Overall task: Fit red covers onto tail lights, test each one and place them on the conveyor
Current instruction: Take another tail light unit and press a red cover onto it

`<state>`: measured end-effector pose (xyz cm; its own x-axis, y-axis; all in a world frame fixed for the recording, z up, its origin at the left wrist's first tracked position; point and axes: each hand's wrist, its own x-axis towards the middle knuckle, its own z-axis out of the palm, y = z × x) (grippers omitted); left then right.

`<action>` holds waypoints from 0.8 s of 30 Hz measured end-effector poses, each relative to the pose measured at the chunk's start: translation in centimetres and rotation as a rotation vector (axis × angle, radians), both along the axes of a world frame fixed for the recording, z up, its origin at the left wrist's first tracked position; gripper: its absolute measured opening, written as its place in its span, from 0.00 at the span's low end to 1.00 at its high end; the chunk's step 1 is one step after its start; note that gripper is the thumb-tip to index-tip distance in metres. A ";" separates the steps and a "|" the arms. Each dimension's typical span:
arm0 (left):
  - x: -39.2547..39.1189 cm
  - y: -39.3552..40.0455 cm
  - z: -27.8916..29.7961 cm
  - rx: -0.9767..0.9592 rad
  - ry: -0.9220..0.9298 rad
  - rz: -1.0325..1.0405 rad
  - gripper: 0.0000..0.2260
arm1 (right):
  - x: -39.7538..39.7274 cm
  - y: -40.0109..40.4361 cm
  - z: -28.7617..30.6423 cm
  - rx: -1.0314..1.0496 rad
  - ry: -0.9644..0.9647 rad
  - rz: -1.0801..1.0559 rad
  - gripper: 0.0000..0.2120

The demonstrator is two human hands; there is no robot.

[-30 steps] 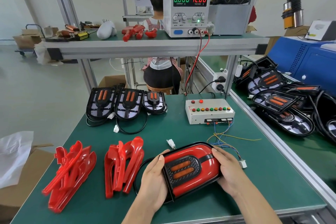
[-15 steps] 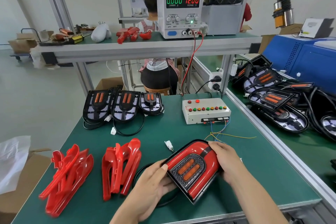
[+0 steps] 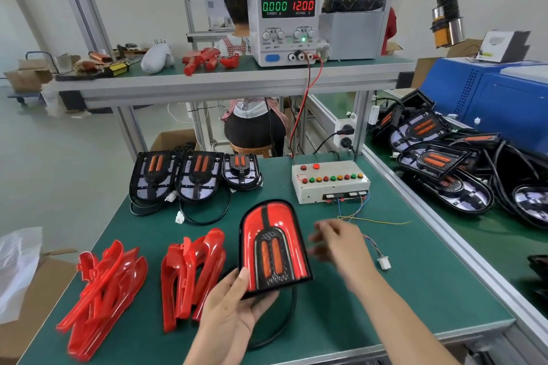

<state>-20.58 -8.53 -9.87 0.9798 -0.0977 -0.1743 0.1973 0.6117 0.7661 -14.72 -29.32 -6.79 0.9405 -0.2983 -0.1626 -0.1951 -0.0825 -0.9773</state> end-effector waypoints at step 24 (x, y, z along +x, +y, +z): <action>2.3 -2.2 0.0 0.209 0.063 0.032 0.12 | -5.2 -2.4 -2.9 -0.041 -0.166 -0.066 0.06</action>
